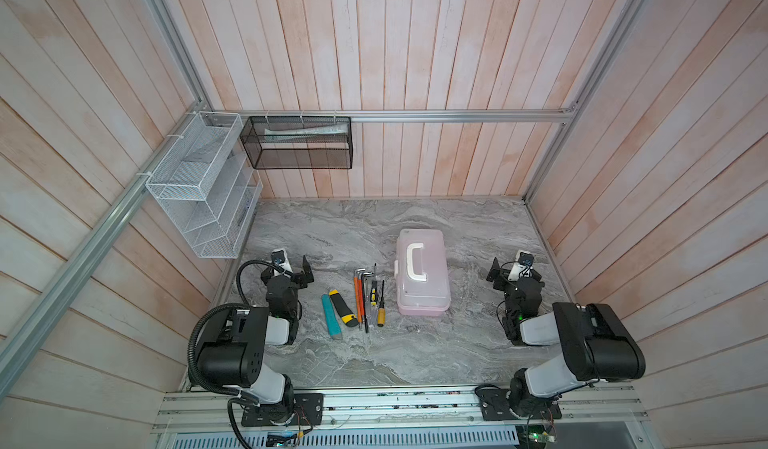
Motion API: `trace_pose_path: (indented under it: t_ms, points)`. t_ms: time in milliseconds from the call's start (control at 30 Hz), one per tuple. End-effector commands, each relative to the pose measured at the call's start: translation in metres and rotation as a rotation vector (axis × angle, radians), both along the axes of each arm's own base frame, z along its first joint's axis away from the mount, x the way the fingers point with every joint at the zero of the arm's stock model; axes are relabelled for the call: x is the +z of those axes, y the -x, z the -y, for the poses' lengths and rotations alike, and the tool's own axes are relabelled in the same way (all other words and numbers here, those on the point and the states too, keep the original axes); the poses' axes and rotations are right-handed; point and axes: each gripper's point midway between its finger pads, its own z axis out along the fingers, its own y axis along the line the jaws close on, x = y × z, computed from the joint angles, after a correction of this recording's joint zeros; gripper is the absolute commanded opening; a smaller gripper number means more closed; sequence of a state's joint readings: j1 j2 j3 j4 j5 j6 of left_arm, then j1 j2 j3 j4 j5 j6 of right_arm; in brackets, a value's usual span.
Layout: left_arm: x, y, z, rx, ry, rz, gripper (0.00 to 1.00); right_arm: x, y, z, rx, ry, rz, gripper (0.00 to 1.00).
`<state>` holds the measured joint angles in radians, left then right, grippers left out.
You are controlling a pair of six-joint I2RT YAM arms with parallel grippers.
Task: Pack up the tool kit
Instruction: 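Raise both arms from the rest pose toward the table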
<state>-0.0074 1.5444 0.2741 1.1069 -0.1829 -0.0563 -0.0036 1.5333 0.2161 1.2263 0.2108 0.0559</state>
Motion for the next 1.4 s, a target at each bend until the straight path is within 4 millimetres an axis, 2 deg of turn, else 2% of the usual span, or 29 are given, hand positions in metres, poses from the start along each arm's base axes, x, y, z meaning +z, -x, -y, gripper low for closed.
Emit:
trace_pose_path:
  t_ms: [0, 1233, 1367]
  points:
    - [0.0077, -0.0023, 0.0011, -0.009, -0.003, 0.027, 1.00, 0.0115, -0.0043, 0.0001, 0.003, -0.001, 0.032, 0.98]
    - [0.0072, -0.0023, 0.0009, -0.009, -0.002, 0.025, 1.00, 0.0109, -0.0042, 0.0002, 0.001, -0.002, 0.030, 0.98]
    - [0.0154, -0.0034, 0.0010, 0.009, -0.014, 0.029, 1.00, 0.0141, -0.0035, 0.0006, 0.000, 0.004, 0.043, 0.98]
